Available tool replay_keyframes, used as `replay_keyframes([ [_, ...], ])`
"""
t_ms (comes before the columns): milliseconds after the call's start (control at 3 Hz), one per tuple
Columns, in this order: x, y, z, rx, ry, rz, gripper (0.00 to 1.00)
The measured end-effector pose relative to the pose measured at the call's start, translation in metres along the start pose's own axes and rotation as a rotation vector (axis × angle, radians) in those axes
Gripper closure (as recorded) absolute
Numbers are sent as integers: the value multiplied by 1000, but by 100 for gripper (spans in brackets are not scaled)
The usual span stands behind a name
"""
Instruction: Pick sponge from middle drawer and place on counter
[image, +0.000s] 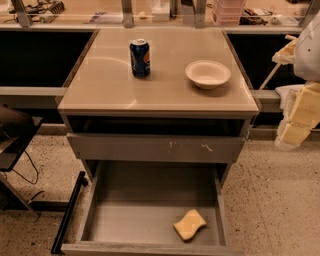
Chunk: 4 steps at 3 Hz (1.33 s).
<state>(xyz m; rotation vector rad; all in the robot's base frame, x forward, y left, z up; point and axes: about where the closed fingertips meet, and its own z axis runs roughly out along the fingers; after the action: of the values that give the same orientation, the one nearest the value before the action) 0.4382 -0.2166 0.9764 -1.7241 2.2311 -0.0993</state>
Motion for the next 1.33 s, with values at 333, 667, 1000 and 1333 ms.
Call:
replay_keyframes([
  [333,-1,1,2,9,-9,-1,0],
  [667,-12,25,27,-1,-82,-12,0],
  [1000,-21,63,96,-74,-203,26,0],
  [1333,-46,112,179,-194,-336,101,0],
])
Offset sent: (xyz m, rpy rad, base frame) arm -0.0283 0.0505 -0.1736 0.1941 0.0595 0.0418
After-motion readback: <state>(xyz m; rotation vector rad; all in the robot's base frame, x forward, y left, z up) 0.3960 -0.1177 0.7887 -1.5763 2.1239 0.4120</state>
